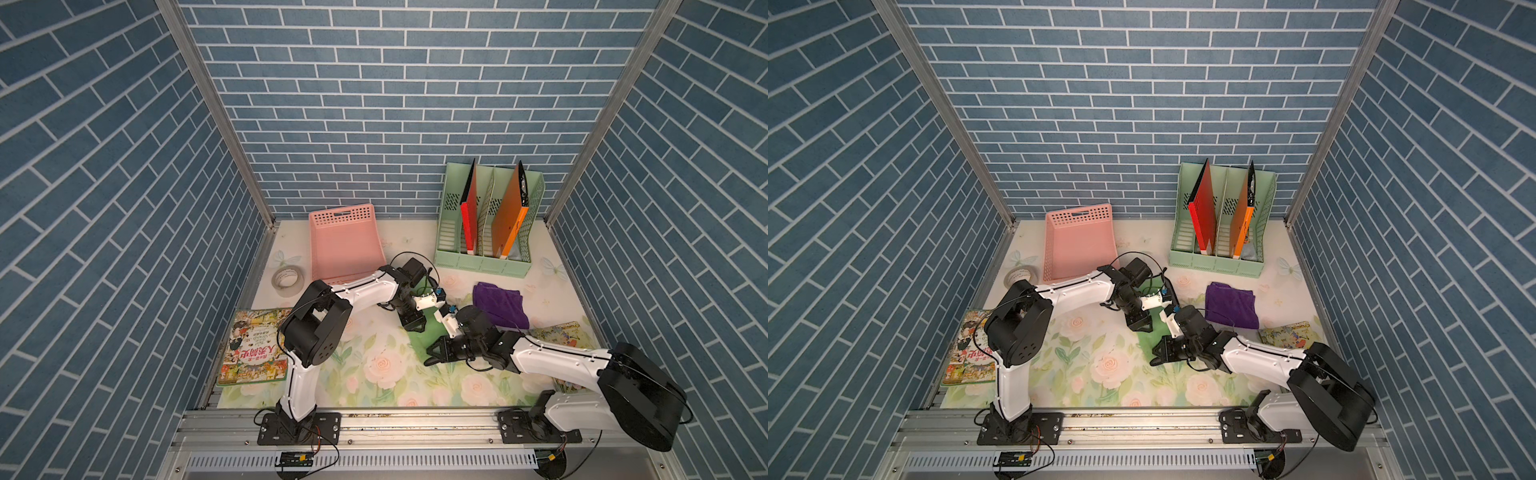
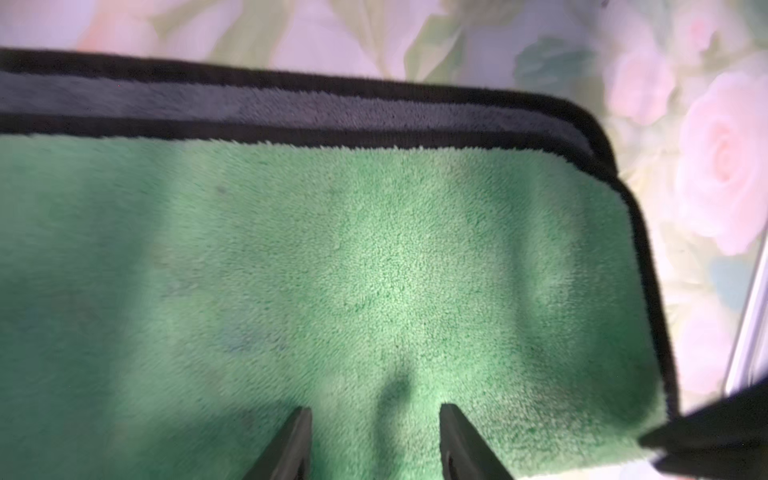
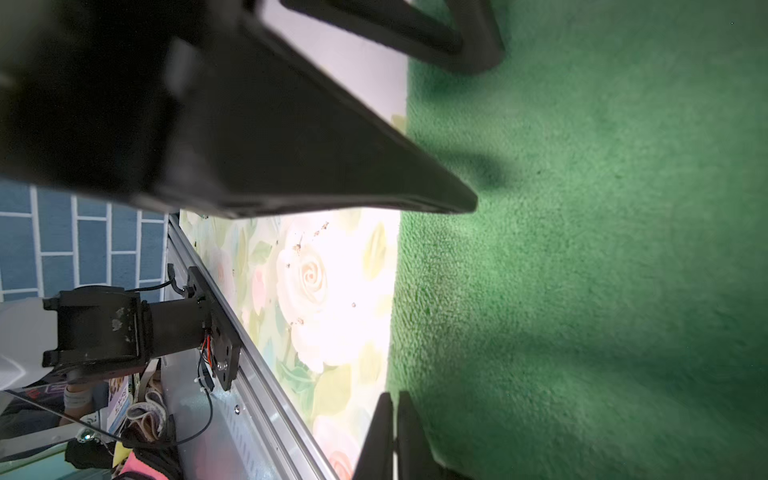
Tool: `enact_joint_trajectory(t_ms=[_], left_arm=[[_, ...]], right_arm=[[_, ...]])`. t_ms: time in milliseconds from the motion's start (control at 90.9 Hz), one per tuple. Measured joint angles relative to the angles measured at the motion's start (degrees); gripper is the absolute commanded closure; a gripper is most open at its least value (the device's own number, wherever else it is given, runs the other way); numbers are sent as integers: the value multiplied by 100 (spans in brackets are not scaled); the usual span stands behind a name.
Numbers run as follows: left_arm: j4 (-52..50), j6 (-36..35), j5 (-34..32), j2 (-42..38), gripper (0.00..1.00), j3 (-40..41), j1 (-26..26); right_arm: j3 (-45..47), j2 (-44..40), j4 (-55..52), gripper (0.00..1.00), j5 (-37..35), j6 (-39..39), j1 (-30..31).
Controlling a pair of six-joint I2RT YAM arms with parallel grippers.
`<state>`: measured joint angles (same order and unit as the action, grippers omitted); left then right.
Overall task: Fold the square dishcloth
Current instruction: Smooth out the cleaning item at the center of the board.
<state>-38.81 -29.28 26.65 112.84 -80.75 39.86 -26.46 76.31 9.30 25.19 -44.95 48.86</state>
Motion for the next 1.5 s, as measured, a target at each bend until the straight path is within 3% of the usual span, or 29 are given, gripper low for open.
enact_joint_trajectory(t_ms=[286, 440, 583, 704, 847, 1067, 1496], left_arm=[[-153, 44, 455, -468, 45, -313, -798], [-299, -175, 494, -881, 48, 52, -706], [-514, -595, 402, -1554, 52, 898, -240], [-533, -846, 352, -2033, 55, 1740, 452], [-372, -883, 343, -2210, 57, 2208, 1108], [474, -815, 79, -2083, 54, 2262, 1714], [1185, -828, -592, -1434, 55, 2264, 2131]], right_arm=[[382, 699, 868, 96, 7, -411, 0], [262, 649, 748, 81, 24, -455, -7], [-433, -7, -260, 77, 46, -210, -374], [-990, -636, -949, 79, 74, 262, -1493], [-1266, -212, -1493, 83, 214, 798, -2413], [-1556, 957, -2059, 89, 533, 1333, -2452], [-1788, 1019, -2087, 90, 942, 1539, -2452]])
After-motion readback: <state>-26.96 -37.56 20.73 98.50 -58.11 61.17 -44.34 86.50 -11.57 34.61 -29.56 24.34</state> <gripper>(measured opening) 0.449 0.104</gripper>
